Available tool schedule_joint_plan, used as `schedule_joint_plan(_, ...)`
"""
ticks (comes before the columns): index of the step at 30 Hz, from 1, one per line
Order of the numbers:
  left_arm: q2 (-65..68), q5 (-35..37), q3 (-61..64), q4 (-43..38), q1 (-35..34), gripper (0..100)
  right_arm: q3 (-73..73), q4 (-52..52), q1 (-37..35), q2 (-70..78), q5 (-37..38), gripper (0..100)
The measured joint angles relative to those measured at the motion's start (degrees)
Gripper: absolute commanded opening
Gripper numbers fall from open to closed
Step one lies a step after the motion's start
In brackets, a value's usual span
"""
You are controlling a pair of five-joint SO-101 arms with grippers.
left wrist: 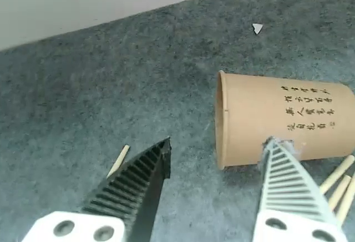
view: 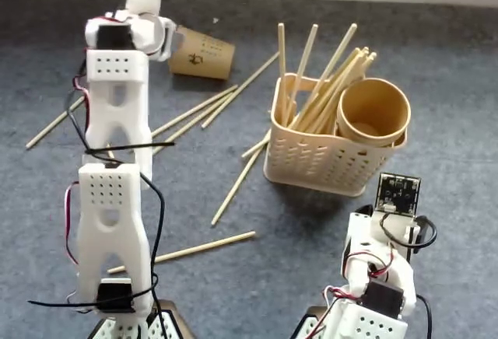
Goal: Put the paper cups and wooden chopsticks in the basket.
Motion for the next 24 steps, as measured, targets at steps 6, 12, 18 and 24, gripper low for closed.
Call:
schedule_joint_plan(6,4.9,0.0,2.2,-6.2,-0.2,28,0.0,0.0,0.0,0.0,0.0,33.6)
schedule_joint_plan(12,8.4,0.1,2.1,-12.7,0.6,28,0.0,0.0,0.0,0.0,0.0,33.6)
schedule_joint_plan(18,12.7,0.2,1.5,-18.5,2.2,22,0.0,0.0,0.0,0.0,0.0,33.6)
schedule_joint_plan(24,17.9,0.2,1.4,-25.3,4.4,19,0.0,0.0,0.0,0.0,0.0,33.6)
